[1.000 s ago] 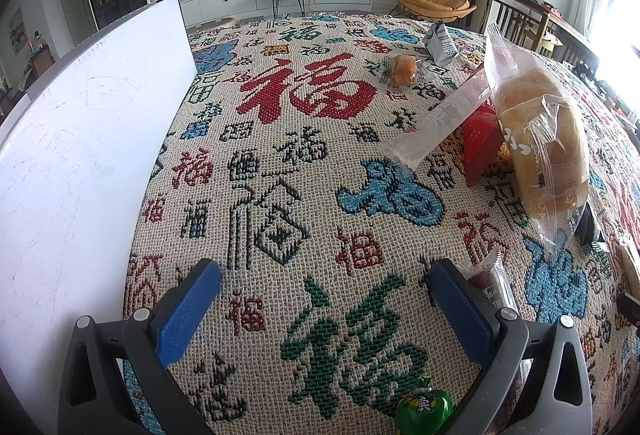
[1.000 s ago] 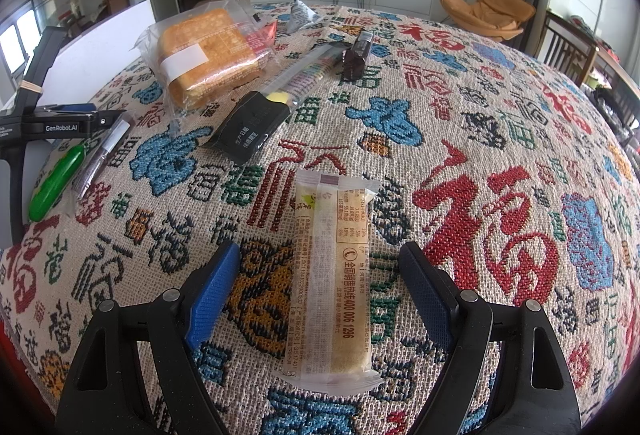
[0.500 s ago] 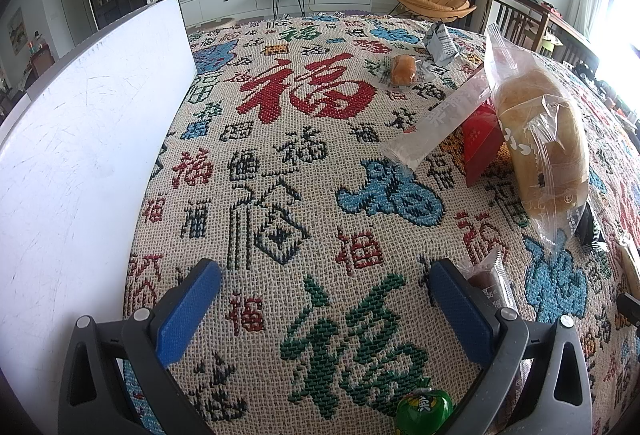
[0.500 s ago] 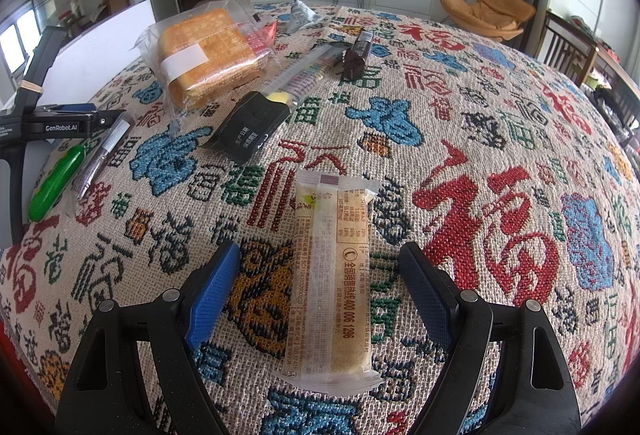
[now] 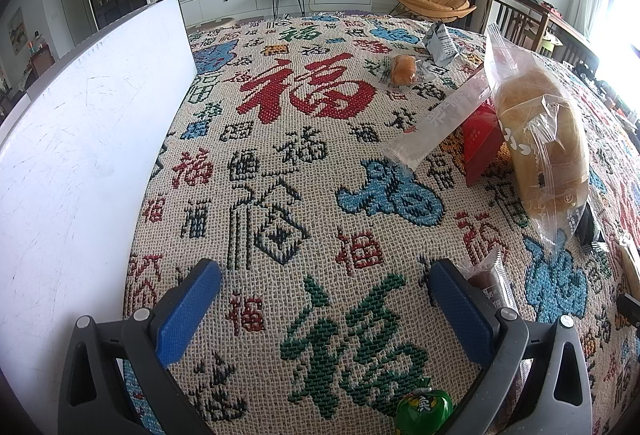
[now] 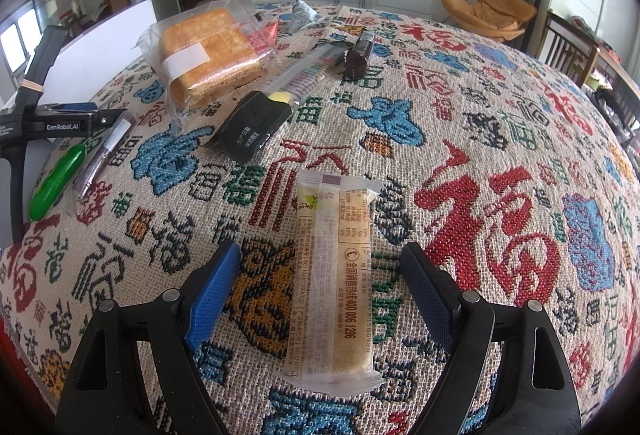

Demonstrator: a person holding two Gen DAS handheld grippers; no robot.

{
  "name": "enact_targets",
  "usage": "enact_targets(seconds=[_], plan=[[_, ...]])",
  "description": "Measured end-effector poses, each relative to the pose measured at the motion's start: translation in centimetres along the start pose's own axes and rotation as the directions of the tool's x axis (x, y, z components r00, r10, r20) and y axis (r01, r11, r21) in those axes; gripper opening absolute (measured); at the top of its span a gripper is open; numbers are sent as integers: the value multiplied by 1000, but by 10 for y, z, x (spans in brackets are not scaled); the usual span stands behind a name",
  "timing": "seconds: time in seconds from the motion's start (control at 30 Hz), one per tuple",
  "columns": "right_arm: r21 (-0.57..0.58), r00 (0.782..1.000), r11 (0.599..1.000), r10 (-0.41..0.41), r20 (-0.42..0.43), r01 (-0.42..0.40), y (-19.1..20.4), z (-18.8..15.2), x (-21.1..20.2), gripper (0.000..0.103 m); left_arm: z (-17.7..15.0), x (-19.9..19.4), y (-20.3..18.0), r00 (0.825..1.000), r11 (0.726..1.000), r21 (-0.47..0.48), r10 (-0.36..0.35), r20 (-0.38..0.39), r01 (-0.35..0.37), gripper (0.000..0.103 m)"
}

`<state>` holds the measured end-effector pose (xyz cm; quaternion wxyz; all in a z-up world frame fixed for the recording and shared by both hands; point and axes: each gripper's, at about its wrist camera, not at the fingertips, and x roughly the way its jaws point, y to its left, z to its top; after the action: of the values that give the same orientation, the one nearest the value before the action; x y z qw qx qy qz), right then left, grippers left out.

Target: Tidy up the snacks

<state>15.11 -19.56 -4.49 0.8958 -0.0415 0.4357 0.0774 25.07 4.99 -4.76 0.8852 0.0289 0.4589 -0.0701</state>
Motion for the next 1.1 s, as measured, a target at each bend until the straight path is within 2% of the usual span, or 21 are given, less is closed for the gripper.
enact_targets(seconds=[0.87,0.97,1.1], plan=[[1,1000,1000,-4,0,4,1,0,0,85,0,0,0,1000,1000,0,0,0,0,103],[15,1000,1000,16,4,-16,-2,0,-1,85,0,0,0,1000,1000,0,0,0,0,103],[-1,1000,1000,-2,-2,2,2,0,0,86,0,0,0,1000,1000,0,0,0,0,103]])
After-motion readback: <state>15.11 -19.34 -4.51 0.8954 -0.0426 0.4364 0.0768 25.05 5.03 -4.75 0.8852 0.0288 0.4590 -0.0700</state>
